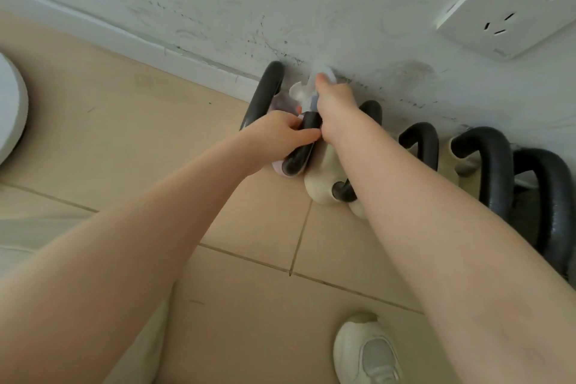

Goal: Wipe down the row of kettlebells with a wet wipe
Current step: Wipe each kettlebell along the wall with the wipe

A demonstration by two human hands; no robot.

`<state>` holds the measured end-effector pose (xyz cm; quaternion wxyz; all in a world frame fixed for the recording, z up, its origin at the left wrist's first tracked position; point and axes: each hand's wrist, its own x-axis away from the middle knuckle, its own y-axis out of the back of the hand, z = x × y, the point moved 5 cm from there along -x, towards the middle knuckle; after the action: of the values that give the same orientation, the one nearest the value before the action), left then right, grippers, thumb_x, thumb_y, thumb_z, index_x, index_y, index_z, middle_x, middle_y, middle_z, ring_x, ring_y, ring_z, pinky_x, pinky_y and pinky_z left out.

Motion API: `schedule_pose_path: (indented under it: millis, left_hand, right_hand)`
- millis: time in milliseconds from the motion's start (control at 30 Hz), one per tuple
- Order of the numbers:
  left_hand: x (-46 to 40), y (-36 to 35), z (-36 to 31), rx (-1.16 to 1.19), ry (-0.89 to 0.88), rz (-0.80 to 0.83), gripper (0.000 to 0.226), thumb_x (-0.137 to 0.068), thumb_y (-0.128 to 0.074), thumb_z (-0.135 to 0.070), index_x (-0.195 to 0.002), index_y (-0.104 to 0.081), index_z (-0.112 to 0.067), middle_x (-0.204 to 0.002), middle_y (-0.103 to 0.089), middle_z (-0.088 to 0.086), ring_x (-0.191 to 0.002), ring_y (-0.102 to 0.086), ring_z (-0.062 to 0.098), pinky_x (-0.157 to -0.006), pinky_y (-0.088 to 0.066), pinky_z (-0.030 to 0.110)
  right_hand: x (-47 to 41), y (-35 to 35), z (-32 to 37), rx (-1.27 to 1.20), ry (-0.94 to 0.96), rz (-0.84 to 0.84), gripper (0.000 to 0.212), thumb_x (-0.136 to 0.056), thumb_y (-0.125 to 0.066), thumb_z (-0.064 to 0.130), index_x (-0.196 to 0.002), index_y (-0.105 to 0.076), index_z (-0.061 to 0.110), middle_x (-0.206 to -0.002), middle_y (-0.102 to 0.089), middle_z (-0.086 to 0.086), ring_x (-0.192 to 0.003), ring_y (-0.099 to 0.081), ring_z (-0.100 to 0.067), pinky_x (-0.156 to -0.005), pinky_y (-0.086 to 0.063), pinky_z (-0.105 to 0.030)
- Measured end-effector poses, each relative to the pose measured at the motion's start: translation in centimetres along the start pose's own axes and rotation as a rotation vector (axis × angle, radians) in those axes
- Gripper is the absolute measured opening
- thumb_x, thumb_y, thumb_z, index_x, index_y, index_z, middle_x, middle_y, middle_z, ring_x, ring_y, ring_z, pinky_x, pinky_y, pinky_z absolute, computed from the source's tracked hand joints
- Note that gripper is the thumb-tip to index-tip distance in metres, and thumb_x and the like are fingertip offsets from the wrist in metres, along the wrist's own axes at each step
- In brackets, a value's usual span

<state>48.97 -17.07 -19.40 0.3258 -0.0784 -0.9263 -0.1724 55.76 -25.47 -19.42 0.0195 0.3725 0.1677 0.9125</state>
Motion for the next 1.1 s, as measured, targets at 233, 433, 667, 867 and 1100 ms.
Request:
schedule_pose_path:
  millis: [233, 433, 667, 867, 1100]
  left_hand:
    - [1.1, 0.0, 1.4, -0.082, -0.086, 0.020, 0.023, -0.084, -0.062, -0.026, -0.090, -0.063, -0.003, -0.093, -0.068, 0.015, -0.095, -0.066, 0.030, -0.090, -0.052, 0.047]
    - [2.3, -0.3, 3.7, -0.108, -0.133, 0.073, 0.042, -0.070, -0.062, -0.037, -0.096, -0.062, -0.004, -0.094, -0.067, 0.023, -0.093, -0.063, 0.039, -0.089, -0.050, 0.053]
    - [3.0, -0.6, 4.4, -0.068, -0.183, 0.017, 0.023, -0.082, -0.062, -0.024, -0.093, -0.061, -0.004, -0.090, -0.064, 0.026, -0.074, -0.055, 0.024, -0.085, -0.049, 0.048]
    - [2.2, -0.5, 3.5, -0.112, -0.159, -0.039, 0.024, -0.086, -0.059, -0.025, -0.083, -0.059, -0.002, -0.075, -0.061, 0.015, -0.069, -0.058, 0.028, -0.070, -0.051, 0.036]
    - [1.9, -0.8, 1.6, -0.168, -0.202, -0.144, 0.016, -0.095, -0.045, -0.017, -0.095, -0.058, -0.007, -0.079, -0.060, 0.007, -0.069, -0.052, 0.016, -0.058, -0.038, 0.022]
  right_hand:
    - [-0.1, -0.4, -1.5, 0.082, 0.033, 0.074, 0.031, -0.094, -0.050, 0.028, -0.119, -0.047, 0.010, -0.079, -0.052, -0.003, -0.069, -0.050, -0.015, -0.067, -0.046, -0.029]
    - [0.2, -0.8, -1.9, -0.075, -0.267, 0.278, 0.020, -0.088, -0.056, 0.025, -0.081, -0.051, 0.007, -0.073, -0.055, -0.006, -0.069, -0.057, -0.015, -0.066, -0.056, -0.021]
    - [0.9, -1.0, -2.0, -0.160, -0.353, 0.269, 0.024, -0.083, -0.063, 0.023, -0.074, -0.052, 0.004, -0.062, -0.055, -0.006, -0.060, -0.056, -0.013, -0.080, -0.053, -0.021]
    - [1.5, -1.3, -2.7, -0.066, -0.052, 0.060, 0.042, -0.091, -0.047, 0.042, -0.116, -0.048, 0.008, -0.097, -0.060, -0.009, -0.085, -0.058, -0.022, -0.069, -0.048, -0.031]
    - [3.6, -1.6, -5.8, 0.108, 0.114, 0.137, 0.049, -0.094, -0.045, 0.040, -0.133, -0.034, 0.013, -0.123, -0.055, -0.012, -0.112, -0.055, -0.028, -0.085, -0.044, -0.039]
